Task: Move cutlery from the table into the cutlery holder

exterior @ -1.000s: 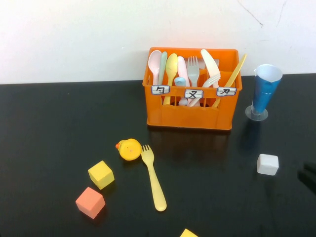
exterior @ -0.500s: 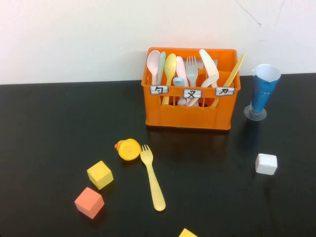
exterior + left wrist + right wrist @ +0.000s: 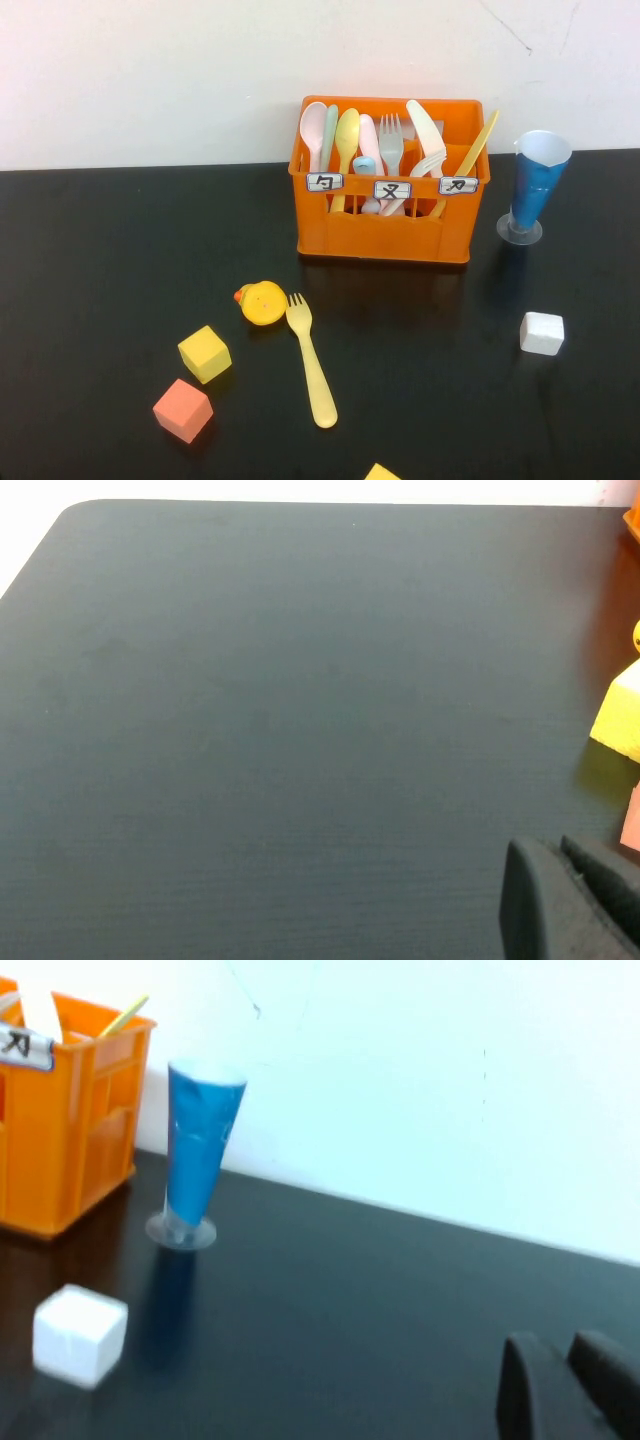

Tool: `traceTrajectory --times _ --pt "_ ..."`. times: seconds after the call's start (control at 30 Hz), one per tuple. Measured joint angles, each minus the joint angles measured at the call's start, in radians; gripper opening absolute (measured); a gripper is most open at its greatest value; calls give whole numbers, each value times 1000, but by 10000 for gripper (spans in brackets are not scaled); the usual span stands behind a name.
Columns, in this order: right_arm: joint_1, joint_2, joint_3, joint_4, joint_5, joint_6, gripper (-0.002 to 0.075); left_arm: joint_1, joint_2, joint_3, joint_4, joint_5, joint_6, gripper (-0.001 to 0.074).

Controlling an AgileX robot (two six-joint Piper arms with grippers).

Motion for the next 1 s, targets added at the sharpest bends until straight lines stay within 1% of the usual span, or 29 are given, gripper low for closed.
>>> traceTrajectory --times 0.17,0.27,0.53,1.0 --pt "-29 -78 0 -226 230 256 62 0 0 0 0 0 0 -1" --pt "-29 -84 0 -294 334 338 62 0 0 0 0 0 0 -1" --pt "-31 -88 -2 -303 341 373 62 0 0 0 0 0 2 -1" --pt "-31 -88 -2 -303 341 373 62 0 0 0 0 0 2 -1"
